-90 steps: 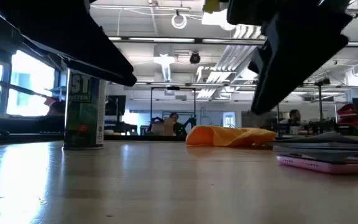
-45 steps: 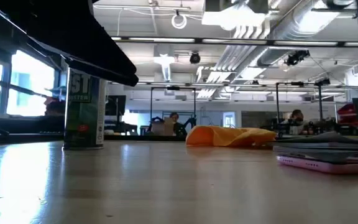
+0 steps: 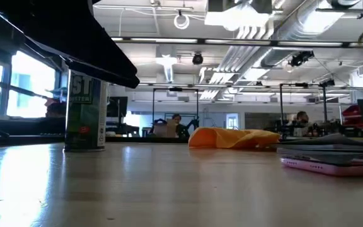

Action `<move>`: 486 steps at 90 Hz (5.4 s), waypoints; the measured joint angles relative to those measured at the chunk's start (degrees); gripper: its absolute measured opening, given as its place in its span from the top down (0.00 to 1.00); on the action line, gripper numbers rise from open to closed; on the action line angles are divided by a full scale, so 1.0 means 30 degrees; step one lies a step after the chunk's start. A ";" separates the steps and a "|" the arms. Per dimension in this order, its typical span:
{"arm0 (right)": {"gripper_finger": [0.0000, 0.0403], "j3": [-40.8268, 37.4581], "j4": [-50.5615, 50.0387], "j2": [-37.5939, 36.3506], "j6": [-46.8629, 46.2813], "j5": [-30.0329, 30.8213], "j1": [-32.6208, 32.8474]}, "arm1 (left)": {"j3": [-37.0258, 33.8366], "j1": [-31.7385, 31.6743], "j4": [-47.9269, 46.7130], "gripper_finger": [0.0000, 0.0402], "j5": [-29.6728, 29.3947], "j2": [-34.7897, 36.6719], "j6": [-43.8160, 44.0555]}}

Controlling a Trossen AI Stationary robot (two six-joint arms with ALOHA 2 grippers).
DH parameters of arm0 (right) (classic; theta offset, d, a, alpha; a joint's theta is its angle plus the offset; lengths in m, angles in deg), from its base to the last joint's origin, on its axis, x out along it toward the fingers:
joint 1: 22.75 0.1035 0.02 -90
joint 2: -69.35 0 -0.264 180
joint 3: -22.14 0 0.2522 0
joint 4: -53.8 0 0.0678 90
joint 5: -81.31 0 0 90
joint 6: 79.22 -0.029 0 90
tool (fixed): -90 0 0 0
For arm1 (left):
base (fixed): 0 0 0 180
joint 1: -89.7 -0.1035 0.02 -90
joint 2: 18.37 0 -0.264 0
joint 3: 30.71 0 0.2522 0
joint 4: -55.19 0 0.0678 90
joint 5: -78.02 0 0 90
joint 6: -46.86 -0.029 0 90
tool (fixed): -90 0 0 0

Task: Apply microfiber cloth
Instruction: Spray the front and back of the cellphone using the spray bottle

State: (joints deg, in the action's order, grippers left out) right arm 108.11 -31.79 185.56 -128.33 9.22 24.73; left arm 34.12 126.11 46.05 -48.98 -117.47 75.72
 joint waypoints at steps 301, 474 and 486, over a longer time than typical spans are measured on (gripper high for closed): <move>0.90 0.7013 1.2491 0.1018 0.8176 1.0540 -0.3254 | -0.0007 -0.0119 0.7508 0.97 0.0061 -0.0948 -1.3231; 1.00 2.0153 0.7847 0.1011 1.6460 0.5525 -0.5108 | -0.0007 0.1936 1.1776 0.53 0.1551 0.7503 -1.5489; 1.00 2.0145 0.7914 0.1011 1.6460 0.5451 -0.5433 | -0.0007 0.1702 1.1701 0.54 0.2145 0.7503 -1.5302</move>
State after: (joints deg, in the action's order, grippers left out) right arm 168.54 -8.05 188.59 -78.95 25.57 8.43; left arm 34.10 131.21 81.16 -42.54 -94.97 29.82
